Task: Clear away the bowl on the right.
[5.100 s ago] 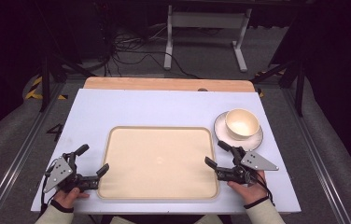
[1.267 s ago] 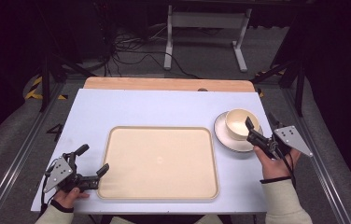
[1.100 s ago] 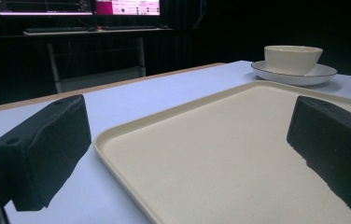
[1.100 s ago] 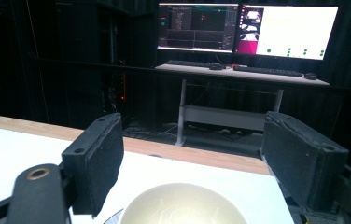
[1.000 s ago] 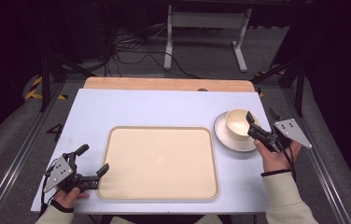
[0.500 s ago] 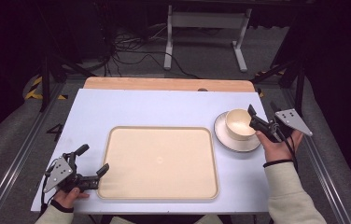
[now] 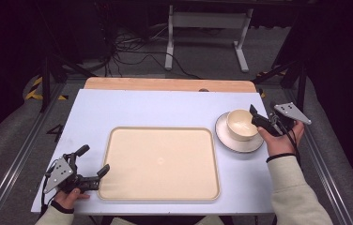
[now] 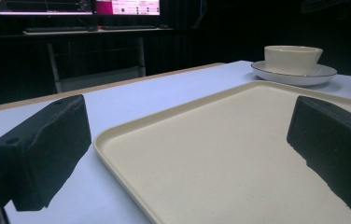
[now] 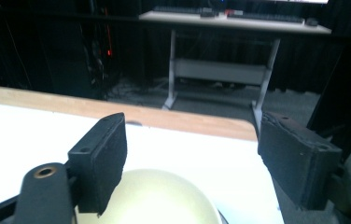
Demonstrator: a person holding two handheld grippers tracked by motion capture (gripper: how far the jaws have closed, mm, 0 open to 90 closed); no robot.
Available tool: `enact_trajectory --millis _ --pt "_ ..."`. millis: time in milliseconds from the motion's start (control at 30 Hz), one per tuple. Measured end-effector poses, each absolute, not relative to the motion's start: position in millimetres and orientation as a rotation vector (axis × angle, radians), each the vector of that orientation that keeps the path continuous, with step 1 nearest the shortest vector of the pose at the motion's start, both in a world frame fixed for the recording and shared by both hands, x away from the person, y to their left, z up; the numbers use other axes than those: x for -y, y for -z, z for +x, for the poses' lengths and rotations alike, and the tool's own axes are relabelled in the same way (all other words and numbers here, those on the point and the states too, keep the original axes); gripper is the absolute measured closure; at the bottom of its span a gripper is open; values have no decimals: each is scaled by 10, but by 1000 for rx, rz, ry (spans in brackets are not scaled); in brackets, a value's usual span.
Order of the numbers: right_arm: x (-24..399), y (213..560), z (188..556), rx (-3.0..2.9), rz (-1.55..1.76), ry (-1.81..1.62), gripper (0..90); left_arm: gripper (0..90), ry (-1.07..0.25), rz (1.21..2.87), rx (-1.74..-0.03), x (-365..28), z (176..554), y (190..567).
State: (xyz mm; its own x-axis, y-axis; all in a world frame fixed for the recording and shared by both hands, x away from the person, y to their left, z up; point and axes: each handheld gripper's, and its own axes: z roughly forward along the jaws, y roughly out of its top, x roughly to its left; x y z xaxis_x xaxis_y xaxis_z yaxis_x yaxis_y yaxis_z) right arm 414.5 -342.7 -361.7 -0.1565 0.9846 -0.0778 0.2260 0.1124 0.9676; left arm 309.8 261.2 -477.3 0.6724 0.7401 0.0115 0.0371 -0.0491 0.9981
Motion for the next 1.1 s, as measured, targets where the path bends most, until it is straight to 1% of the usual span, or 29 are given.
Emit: enact_trajectory --millis 667,767,967,1100 --pt "3545 3704 4368 -1778 1448 -930 259 2 -645 1531 -668 -2611 3098 4773" --pt "3561 3715 4410 -1815 1494 -893 283 2 -645 1531 -668 -2611 3097 4773" --pt "3562 3723 4482 -1862 1551 -839 294 2 -646 1531 -667 -2611 3097 4773" --pt "3574 3743 4519 -1871 1580 -820 323 2 -646 1531 -667 -2611 3097 4773"
